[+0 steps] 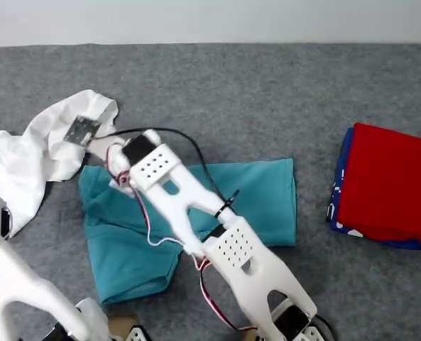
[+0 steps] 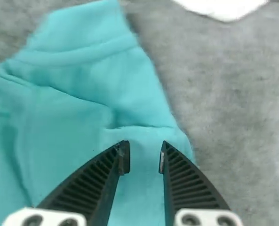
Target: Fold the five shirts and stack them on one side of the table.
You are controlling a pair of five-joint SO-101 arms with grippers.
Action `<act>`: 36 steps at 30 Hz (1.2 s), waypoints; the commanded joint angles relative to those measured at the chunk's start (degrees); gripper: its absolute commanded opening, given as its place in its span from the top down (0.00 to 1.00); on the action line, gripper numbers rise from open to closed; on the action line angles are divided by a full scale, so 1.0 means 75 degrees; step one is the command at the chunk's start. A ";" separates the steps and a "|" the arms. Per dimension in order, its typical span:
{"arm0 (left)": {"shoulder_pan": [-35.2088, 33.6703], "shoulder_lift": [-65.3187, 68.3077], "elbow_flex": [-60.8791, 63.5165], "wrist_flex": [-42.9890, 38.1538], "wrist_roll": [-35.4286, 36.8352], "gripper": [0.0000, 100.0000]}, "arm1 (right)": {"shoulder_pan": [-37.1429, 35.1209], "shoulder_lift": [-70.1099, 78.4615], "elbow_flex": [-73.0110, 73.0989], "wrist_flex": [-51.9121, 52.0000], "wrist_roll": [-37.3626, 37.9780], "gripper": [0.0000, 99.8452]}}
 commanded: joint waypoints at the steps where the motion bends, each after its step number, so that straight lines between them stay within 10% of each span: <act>1: 0.0035 -0.0234 -0.0041 -0.0105 -0.0070 0.99 | 0.0076 0.0064 -0.0387 -0.0064 0.0070 0.89; 10: 0.0012 -0.0234 -0.0041 -0.0094 -0.0070 0.99 | 0.0803 0.0721 -0.1430 0.0264 0.0082 0.89; 36: -0.1582 -0.0246 -0.0334 -0.0141 -0.0082 0.99 | -0.1647 0.1881 -0.3153 0.0944 0.0059 0.89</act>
